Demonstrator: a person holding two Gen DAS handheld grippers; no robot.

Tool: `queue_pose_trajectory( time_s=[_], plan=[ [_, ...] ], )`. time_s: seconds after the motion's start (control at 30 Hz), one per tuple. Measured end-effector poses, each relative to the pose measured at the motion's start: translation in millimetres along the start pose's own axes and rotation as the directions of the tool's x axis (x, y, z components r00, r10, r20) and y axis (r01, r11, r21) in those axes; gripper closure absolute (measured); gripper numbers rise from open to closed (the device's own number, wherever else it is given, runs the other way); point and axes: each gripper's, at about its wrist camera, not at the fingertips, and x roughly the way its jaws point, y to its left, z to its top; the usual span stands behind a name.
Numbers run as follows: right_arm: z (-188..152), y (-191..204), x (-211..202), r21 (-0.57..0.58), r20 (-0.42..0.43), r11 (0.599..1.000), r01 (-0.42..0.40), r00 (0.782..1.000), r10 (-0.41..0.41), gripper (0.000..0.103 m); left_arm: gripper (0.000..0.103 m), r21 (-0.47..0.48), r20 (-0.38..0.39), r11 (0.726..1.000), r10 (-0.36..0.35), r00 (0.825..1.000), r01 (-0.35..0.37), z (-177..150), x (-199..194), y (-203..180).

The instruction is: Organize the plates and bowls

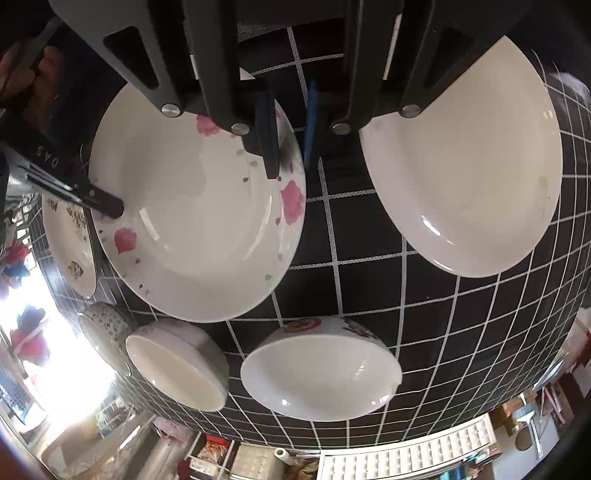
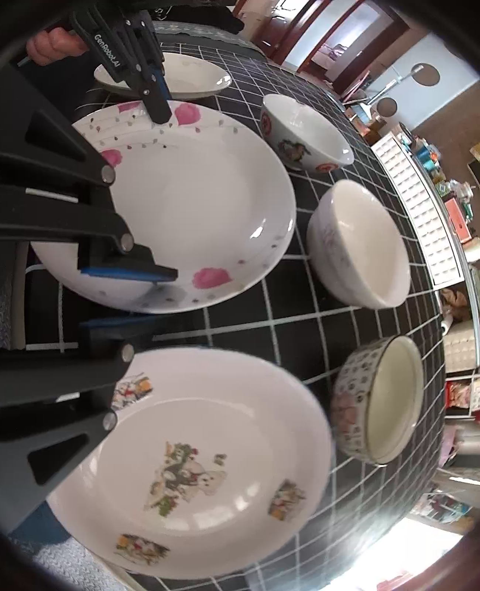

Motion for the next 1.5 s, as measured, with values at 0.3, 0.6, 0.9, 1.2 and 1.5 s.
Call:
queue_pose_trajectory(
  time_s=[0.3,0.6,0.9,1.2,1.5],
  plan=[
    [2,-2,-2,-0.008,0.008,1.000,0.014,1.000,-0.014,0.083,0.091,0.052,0.001,0.997,0.050,0.999,-0.050,0,3,-12],
    [-2,-1,-12,0.007,0.022,1.000,0.009,1.000,-0.010,0.083,0.089,0.064,-0.022,0.997,0.040,0.999,-0.038,3,1,-13],
    [-2,19,-35,-0.021,0.066,1.000,-0.004,0.998,0.005,0.083,0.089,0.031,0.013,0.999,0.027,1.000,-0.027,-11,-27,-3],
    [-4,49,-44,-0.064,0.073,0.997,-0.031,0.997,0.035,0.083,0.089,-0.007,0.067,0.999,0.049,0.997,-0.049,-26,-60,21],
    [-14,102,-30,-0.136,0.027,0.989,-0.062,0.997,0.067,0.083,0.089,-0.087,0.104,0.992,0.099,0.990,-0.090,-51,-88,66]
  ],
)
